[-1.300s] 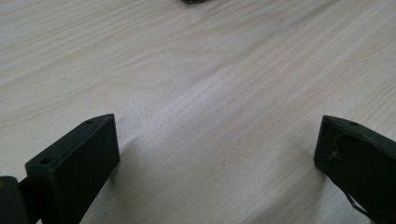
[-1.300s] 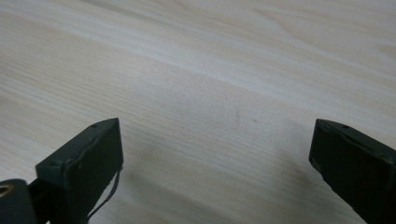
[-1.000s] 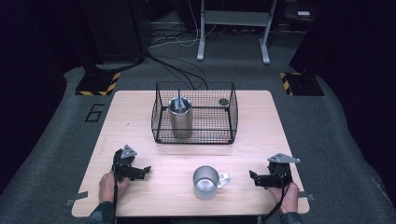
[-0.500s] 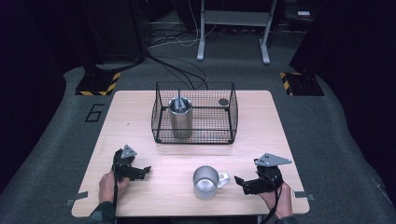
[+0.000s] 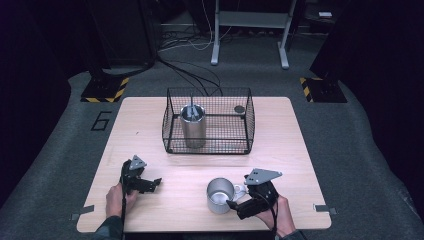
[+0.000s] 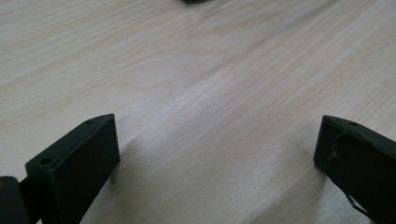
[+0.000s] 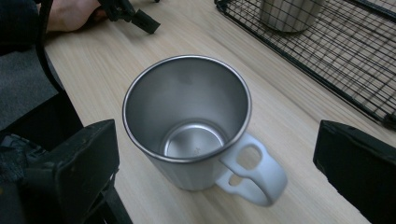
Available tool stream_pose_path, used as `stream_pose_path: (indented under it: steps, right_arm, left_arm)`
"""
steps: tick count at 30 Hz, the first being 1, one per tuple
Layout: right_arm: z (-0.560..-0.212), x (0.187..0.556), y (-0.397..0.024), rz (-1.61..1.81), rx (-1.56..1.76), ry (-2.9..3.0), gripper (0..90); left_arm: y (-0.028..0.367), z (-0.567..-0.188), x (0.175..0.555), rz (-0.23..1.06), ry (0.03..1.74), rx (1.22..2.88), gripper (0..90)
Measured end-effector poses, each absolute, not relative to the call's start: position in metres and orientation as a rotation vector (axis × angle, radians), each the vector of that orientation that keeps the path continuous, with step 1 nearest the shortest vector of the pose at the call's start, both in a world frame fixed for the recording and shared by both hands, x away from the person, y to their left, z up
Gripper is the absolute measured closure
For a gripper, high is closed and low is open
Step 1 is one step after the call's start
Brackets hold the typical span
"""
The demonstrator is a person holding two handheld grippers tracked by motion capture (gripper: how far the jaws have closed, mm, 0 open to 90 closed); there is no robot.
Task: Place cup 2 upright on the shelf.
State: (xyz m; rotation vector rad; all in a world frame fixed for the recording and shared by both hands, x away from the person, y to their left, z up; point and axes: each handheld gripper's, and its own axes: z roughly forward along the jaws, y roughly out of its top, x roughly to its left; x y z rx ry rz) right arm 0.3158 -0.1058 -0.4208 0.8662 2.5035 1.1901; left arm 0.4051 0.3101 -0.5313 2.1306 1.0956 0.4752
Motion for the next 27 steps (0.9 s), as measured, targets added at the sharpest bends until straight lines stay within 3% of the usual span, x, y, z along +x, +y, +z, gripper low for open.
stream_pose_path:
  steps: [27]
  right_arm:
    - [-0.439, 0.334, -0.059, 1.060, 0.800, 2.629, 1.8]
  left_arm:
    - [0.310, -0.531, 0.405, 0.474, 1.095, 2.131, 0.0]
